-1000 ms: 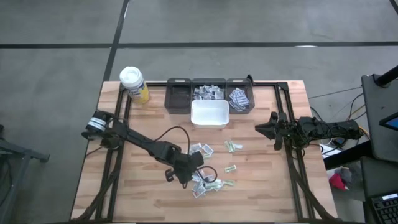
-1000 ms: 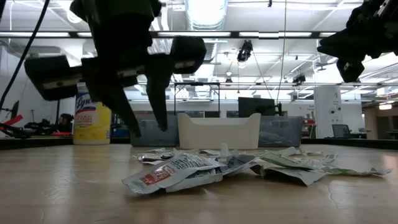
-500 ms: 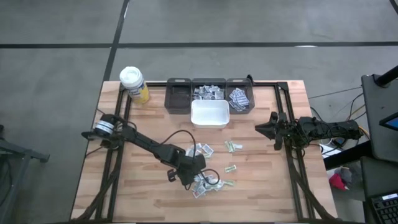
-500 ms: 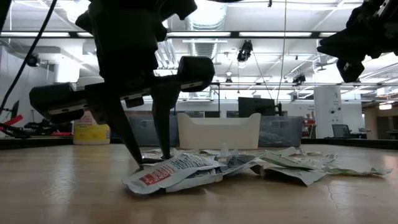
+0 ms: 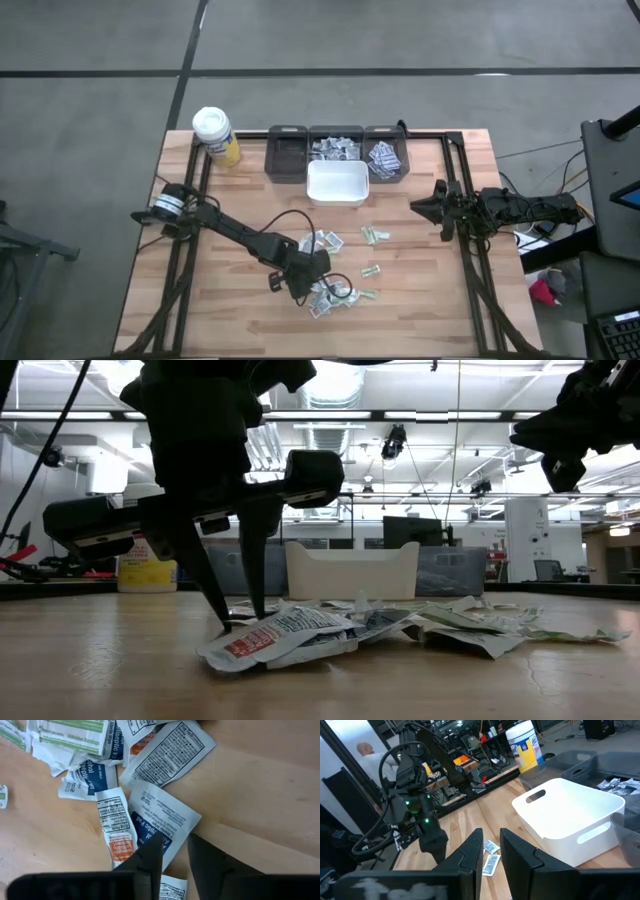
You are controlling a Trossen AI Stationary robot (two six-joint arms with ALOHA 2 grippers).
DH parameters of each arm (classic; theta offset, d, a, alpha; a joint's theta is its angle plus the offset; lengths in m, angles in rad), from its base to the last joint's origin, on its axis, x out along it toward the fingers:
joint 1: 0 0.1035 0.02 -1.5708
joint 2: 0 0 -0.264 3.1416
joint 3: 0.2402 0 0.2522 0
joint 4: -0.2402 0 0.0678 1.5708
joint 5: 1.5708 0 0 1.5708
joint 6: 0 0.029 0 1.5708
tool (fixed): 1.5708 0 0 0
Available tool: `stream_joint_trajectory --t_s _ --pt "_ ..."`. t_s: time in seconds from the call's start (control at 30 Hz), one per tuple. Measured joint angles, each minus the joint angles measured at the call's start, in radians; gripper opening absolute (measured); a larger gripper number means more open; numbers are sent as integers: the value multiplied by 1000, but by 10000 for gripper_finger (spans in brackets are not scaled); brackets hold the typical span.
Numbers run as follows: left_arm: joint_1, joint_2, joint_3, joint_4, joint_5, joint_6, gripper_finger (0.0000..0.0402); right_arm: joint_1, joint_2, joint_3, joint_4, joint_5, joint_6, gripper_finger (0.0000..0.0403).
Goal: Pick & Place First Aid Supplies
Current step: Put the alcohol pad into the middle black bin
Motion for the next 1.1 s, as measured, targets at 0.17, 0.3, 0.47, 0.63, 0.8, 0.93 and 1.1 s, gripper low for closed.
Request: stream_joint_trajectory --t_s 0.17,0.3,0.47,0.63,0.8,0.93,1.1 --pt "-1 7 0 5 2 0 46 0 0 0 0 0 0 63" --pt "-1 9 0 17 1 -11 10 0 0 0 0 0 0 63" --pt "-1 10 0 21 -2 -30 1 0 0 0 0 0 0 63" --pt "-1 10 0 17 -2 -48 0 0 0 0 0 0 0 63" --pt "-1 8 2 -4 -3 -49 0 0 0 0 0 0 0 63" --pt "1 5 46 -134 -14 -53 0 0 0 0 0 0 0 63" --pt "1 5 127 -335 17 -56 0 0 0 0 0 0 0 63"
